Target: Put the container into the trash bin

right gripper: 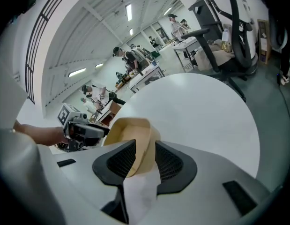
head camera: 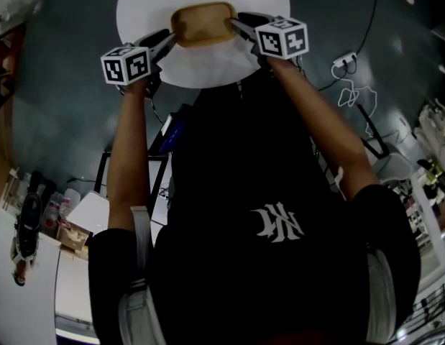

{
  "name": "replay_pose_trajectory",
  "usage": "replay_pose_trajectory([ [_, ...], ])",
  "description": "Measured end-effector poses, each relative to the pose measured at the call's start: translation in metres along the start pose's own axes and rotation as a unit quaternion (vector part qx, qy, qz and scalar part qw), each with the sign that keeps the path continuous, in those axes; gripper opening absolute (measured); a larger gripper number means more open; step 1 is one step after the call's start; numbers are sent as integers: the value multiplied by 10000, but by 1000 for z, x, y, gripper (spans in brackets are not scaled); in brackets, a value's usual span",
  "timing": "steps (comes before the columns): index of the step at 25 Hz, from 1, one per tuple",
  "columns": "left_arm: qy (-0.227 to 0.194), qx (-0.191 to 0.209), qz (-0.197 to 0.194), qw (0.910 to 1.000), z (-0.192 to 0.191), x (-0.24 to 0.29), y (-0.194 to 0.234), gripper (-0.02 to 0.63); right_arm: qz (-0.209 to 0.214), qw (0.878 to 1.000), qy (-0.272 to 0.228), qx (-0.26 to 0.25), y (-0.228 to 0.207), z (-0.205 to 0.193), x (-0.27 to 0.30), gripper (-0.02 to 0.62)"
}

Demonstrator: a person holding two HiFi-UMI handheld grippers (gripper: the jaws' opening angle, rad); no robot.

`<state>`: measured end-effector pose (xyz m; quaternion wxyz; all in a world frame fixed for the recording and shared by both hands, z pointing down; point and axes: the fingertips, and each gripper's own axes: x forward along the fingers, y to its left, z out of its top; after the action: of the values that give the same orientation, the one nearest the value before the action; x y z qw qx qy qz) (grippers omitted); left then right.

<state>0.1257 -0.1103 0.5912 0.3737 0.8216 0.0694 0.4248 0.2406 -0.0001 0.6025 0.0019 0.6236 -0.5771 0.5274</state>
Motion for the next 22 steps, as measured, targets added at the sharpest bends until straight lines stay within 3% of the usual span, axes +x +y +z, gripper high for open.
replay_pose_trajectory([
  [22,11,-240,-282,9993,7,11,0,48,-275,9994,201,-65,-4,4,11,81],
])
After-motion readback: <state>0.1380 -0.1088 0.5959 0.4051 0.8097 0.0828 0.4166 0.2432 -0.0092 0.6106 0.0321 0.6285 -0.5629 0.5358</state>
